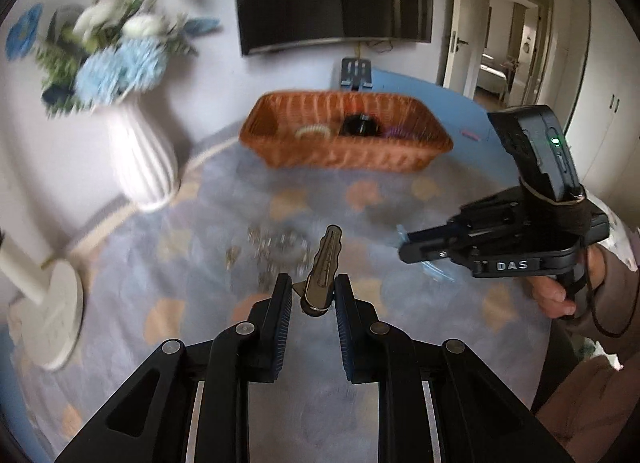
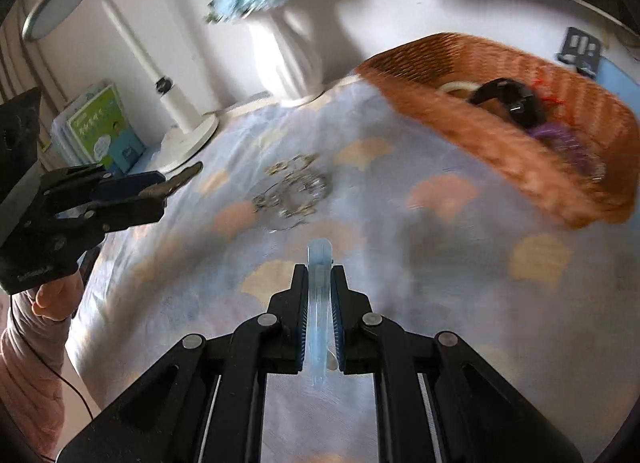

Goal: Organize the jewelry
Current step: 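Carry the hair clip and clear-blue piece into the basket and release them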

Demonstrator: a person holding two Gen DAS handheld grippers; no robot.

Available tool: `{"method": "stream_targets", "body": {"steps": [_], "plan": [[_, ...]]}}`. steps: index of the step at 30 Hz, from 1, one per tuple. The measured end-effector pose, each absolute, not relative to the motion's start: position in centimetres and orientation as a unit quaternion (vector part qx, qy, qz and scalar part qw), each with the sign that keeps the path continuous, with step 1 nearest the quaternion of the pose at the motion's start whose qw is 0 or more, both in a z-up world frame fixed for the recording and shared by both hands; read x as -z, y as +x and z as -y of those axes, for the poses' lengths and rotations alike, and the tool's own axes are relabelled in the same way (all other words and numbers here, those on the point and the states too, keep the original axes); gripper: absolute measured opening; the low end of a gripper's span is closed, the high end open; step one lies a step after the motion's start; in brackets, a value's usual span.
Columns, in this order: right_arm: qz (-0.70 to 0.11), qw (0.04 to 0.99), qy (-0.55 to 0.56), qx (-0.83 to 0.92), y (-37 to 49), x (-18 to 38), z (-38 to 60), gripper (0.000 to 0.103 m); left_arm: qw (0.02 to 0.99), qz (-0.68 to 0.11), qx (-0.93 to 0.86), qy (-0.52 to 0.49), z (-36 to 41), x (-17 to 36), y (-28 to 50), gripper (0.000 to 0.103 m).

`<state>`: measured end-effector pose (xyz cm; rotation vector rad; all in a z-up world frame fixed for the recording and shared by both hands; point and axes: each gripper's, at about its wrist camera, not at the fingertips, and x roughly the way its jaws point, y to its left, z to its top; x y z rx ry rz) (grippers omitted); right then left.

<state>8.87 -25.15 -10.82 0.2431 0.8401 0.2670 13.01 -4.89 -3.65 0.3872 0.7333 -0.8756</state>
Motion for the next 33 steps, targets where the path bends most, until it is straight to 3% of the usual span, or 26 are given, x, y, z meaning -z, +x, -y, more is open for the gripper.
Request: {"method": "stream_targets", "body": {"steps": [12, 21, 33], "plan": [[-0.318, 0.943, 0.096, 0.005, 13.0, 2.0, 38.1, 0.013, 0.837, -0.332, 0.409, 0.144, 16.9, 0.2, 20.3, 0.022], [-0.352, 0.926, 0.127, 0.047, 19.2, 5.7, 43.8, 0.013, 0.831, -0.386, 0.384, 0.114, 24.0, 4.2, 28.7, 0.022], [-0.371, 0.920, 0.114, 0.057, 20.0, 8.8, 44.7, 0.013, 0.826, -0.399, 0.377, 0.127, 27.3, 7.1, 29.6, 0.022]]}}
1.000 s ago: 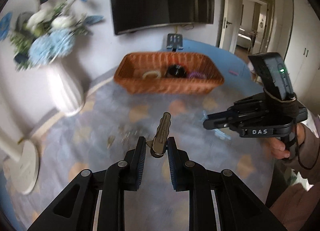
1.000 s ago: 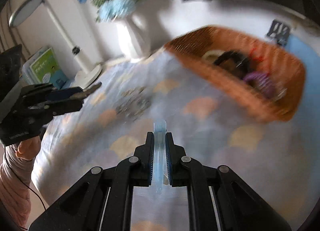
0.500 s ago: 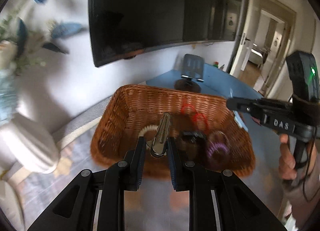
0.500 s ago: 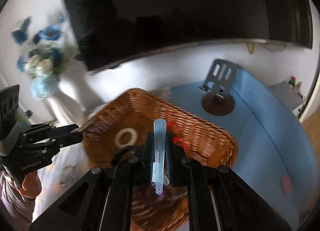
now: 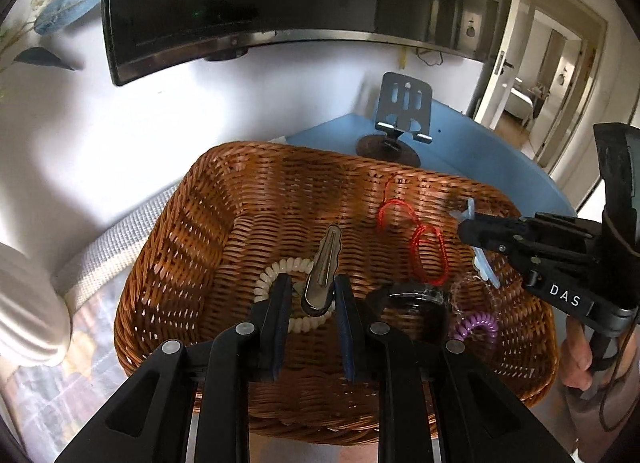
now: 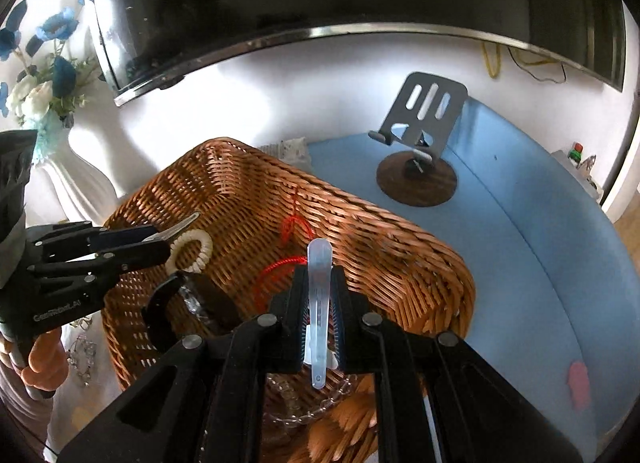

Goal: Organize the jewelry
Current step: 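Carry the hair clip and clear-blue piece into the basket and release them, then withdraw both open tools from the basket back over the table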

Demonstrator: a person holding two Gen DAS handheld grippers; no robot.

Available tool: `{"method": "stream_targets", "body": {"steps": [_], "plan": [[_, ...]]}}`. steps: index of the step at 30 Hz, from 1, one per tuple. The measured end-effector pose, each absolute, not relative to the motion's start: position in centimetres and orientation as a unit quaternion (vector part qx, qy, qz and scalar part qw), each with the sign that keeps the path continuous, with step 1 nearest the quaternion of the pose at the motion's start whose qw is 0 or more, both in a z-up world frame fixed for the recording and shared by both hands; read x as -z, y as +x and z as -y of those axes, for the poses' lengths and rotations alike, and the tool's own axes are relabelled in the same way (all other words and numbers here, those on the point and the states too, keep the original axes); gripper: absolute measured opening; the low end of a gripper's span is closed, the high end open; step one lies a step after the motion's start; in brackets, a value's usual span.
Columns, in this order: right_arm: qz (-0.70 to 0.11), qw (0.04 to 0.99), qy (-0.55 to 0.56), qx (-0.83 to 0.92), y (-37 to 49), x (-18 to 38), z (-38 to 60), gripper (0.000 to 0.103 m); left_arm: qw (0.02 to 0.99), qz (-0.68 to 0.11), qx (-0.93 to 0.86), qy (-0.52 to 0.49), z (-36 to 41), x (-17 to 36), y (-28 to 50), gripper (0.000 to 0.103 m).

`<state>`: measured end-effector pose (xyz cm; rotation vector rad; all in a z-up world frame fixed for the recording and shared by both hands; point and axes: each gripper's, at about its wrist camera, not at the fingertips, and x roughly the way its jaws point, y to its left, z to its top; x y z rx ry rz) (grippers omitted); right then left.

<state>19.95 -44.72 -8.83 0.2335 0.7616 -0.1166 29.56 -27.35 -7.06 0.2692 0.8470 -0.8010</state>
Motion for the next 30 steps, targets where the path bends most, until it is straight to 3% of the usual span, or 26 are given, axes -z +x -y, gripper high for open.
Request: {"method": "stream_targets", "body": {"steps": [11, 21, 30], "plan": [[-0.346, 0.919, 0.186, 0.034, 17.7, 6.7, 46.4, 0.028, 0.842, -0.381, 0.369, 0.103, 23.0, 3.5, 27.1, 0.036], [-0.312, 0.937, 0.151, -0.041, 11.5, 1.9, 37.6, 0.038, 0.871, -0.336, 0.350, 0.079, 14.3, -1.7, 20.2, 0.044], [-0.340, 0.913, 0.189, -0.120, 9.2, 7.9, 29.4, 0.040, 0.883, -0.348, 0.313, 0.043, 5.3, 0.1, 15.4, 0.047]]}}
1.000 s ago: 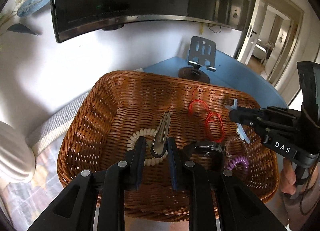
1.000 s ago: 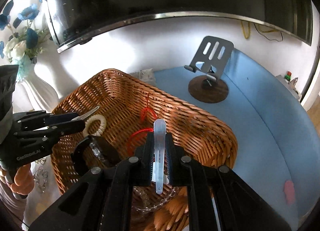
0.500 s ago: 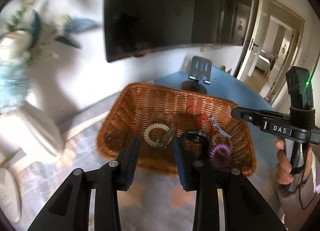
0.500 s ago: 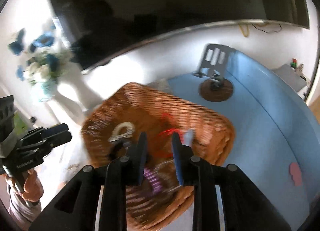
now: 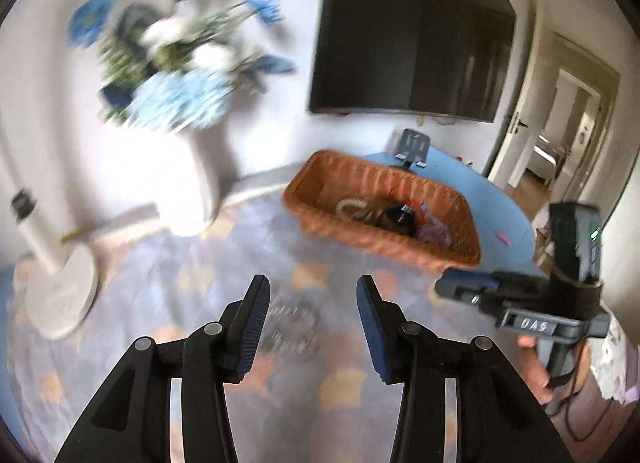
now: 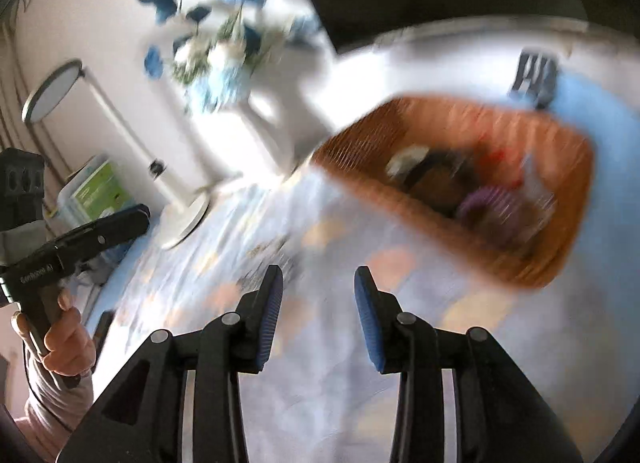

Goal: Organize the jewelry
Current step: 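Withdraw both open tools from the basket back over the table, then move the left tool to the gold keyring while the right tool approaches the crystal bracelet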

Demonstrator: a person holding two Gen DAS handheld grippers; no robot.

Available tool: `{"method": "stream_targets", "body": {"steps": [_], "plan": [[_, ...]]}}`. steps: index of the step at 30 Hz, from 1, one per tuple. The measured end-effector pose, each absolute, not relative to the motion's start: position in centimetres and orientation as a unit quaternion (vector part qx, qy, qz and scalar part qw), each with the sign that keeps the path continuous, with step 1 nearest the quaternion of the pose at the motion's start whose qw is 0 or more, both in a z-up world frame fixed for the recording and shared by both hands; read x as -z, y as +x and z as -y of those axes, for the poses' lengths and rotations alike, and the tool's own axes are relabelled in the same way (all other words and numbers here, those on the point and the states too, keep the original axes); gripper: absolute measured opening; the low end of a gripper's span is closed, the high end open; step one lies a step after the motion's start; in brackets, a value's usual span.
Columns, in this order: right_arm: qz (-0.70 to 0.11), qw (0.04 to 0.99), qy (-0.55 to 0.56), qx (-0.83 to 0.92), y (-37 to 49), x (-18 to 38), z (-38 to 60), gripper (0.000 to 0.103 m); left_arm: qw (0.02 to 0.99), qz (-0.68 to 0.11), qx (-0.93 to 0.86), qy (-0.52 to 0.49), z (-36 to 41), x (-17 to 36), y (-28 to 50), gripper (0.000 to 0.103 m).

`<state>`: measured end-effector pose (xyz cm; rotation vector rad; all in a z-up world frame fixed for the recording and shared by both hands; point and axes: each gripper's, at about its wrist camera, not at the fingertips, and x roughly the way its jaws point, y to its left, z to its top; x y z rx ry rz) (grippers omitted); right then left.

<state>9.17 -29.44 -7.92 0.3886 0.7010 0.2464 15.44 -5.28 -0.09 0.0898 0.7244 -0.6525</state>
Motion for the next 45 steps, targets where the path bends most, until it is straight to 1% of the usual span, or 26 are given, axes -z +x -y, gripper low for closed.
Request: {"method": "stream_targets", "body": {"steps": [4, 10, 17, 22, 26, 28, 30, 32, 36, 39, 43, 45], "plan": [[-0.357, 0.913, 0.163, -0.115, 9.8, 9.9, 26.8, 0.040, 0.884, -0.364, 0.291, 0.035, 2.3, 1.7, 15.3, 0.047], [-0.372, 0.916, 0.117, -0.094, 10.3, 10.8, 25.1, 0.040, 0.878, -0.389, 0.275, 0.044, -0.1, 4.5, 15.8, 0.047], [-0.387, 0.910, 0.123, -0.088, 10.5, 11.5, 25.4, 0.040, 0.861, -0.439, 0.254, 0.048, -0.9, 9.7, 17.2, 0.047], [-0.396, 0.906, 0.125, -0.085, 10.8, 11.8, 25.5, 0.040, 0.850, -0.465, 0.244, 0.051, -1.1, 12.4, 17.5, 0.046], [-0.406, 0.903, 0.115, -0.085, 11.1, 11.9, 25.1, 0.040, 0.852, -0.462, 0.235, 0.078, -0.3, 12.1, 17.2, 0.046], [-0.430, 0.891, 0.107, -0.095, 11.8, 12.1, 24.6, 0.040, 0.851, -0.456, 0.245, 0.092, 0.2, 11.3, 17.4, 0.047], [-0.450, 0.882, 0.086, -0.108, 12.1, 11.8, 23.6, 0.040, 0.859, -0.437, 0.240, 0.119, 0.9, 10.1, 17.9, 0.046], [-0.449, 0.884, 0.048, -0.118, 12.6, 10.5, 22.2, 0.040, 0.859, -0.429, 0.246, 0.136, 1.9, 9.4, 19.0, 0.046], [-0.424, 0.897, 0.003, -0.124, 14.5, 8.8, 20.9, 0.040, 0.839, -0.451, 0.284, 0.111, 3.6, 9.5, 23.3, 0.046], [-0.428, 0.890, 0.001, -0.159, 15.4, 9.1, 20.5, 0.039, 0.832, -0.454, 0.301, 0.102, 4.5, 10.1, 24.8, 0.046], [-0.420, 0.887, -0.063, -0.183, 15.5, 10.1, 18.3, 0.039, 0.826, -0.452, 0.317, 0.108, 5.5, 11.1, 25.8, 0.046], [-0.426, 0.881, -0.076, -0.189, 16.0, 10.7, 17.5, 0.039, 0.825, -0.452, 0.320, 0.109, 5.9, 11.7, 26.1, 0.045]]}}
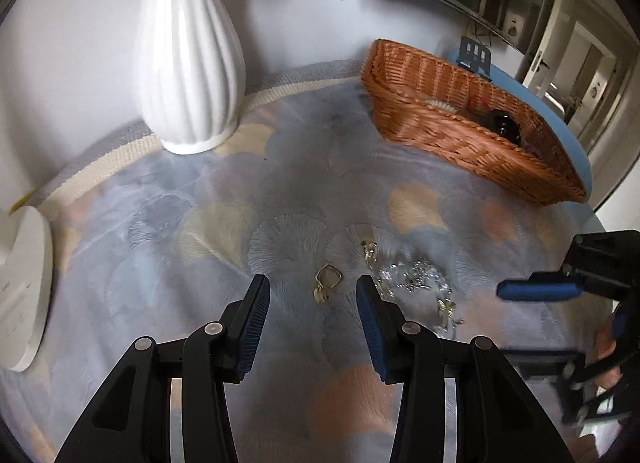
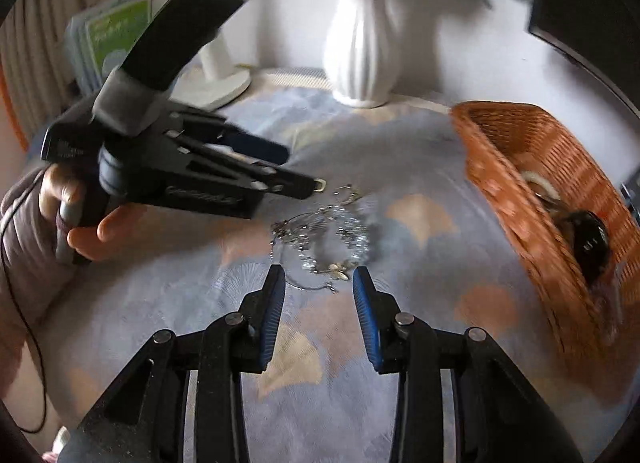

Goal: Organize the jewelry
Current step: 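Move the left tool to the gold keyring while the right tool approaches the crystal bracelet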

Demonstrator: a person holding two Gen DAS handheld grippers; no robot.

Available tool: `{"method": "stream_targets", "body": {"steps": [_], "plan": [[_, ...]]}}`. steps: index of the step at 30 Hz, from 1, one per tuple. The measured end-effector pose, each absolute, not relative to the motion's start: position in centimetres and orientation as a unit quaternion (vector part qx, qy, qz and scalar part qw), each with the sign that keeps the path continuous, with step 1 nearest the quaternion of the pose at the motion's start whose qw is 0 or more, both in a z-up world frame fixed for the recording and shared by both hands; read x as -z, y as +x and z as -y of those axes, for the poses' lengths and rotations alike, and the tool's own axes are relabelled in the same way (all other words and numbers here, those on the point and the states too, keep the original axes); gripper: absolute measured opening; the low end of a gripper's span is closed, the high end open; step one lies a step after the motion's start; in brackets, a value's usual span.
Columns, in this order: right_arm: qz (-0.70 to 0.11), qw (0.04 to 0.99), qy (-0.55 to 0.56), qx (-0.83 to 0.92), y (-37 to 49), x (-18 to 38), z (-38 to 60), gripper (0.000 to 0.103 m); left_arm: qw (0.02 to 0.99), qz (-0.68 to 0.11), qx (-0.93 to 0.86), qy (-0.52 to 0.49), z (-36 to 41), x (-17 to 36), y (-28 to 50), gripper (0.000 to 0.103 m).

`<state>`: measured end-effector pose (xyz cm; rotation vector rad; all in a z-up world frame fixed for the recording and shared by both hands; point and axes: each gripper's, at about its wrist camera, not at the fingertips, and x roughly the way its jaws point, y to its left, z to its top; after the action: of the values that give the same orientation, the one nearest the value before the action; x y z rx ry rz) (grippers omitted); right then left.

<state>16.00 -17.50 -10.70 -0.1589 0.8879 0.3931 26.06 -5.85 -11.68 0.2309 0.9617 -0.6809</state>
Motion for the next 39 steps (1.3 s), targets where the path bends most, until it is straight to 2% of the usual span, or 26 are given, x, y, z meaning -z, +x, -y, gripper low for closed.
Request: {"method": "stream_targets", "body": {"steps": [2, 4, 6, 10, 12, 18, 21, 26, 32, 35, 38, 39], "plan": [[-0.429, 0.879, -0.083, -0.191, 16.6, 11.2, 16.9, 0.033, 0.824, -0.455, 0.321, 0.102, 5.9, 12.3, 26.6, 0.034], [-0.430, 0.877, -0.095, -0.195, 17.4, 11.6, 16.3, 0.028, 0.827, -0.450, 0.321, 0.102, 5.8, 12.3, 26.6, 0.031], [-0.432, 0.874, -0.099, -0.201, 17.9, 11.9, 15.9, 0.022, 0.827, -0.449, 0.322, 0.100, 5.8, 12.3, 26.6, 0.030], [-0.429, 0.873, -0.114, -0.204, 18.5, 12.9, 14.9, 0.021, 0.827, -0.449, 0.325, 0.097, 5.7, 12.3, 26.8, 0.030], [-0.425, 0.875, -0.123, -0.199, 18.4, 12.9, 14.5, 0.010, 0.827, -0.448, 0.324, 0.096, 5.7, 12.2, 26.8, 0.030], [-0.433, 0.871, -0.119, -0.200, 17.9, 12.8, 15.0, 0.011, 0.833, -0.437, 0.315, 0.127, 6.4, 12.2, 26.0, 0.029], [-0.431, 0.874, -0.081, -0.209, 17.4, 12.1, 16.0, 0.013, 0.830, -0.441, 0.322, 0.114, 6.0, 12.2, 26.2, 0.029], [-0.407, 0.876, -0.090, -0.243, 15.3, 10.9, 15.2, 0.014, 0.825, -0.449, 0.332, 0.090, 5.4, 12.2, 26.7, 0.029], [-0.438, 0.863, -0.111, -0.225, 16.4, 13.0, 12.7, 0.013, 0.824, -0.450, 0.333, 0.086, 5.4, 12.2, 26.8, 0.029], [-0.432, 0.870, -0.093, -0.216, 16.5, 12.5, 13.5, 0.017, 0.821, -0.454, 0.339, 0.073, 5.1, 12.2, 27.1, 0.029], [-0.416, 0.879, -0.094, -0.215, 15.6, 11.6, 14.0, 0.032, 0.819, -0.456, 0.341, 0.067, 4.9, 12.2, 27.2, 0.029], [-0.413, 0.880, -0.096, -0.213, 15.4, 11.5, 13.9, 0.032, 0.819, -0.456, 0.342, 0.066, 4.9, 12.1, 27.2, 0.029]]}}
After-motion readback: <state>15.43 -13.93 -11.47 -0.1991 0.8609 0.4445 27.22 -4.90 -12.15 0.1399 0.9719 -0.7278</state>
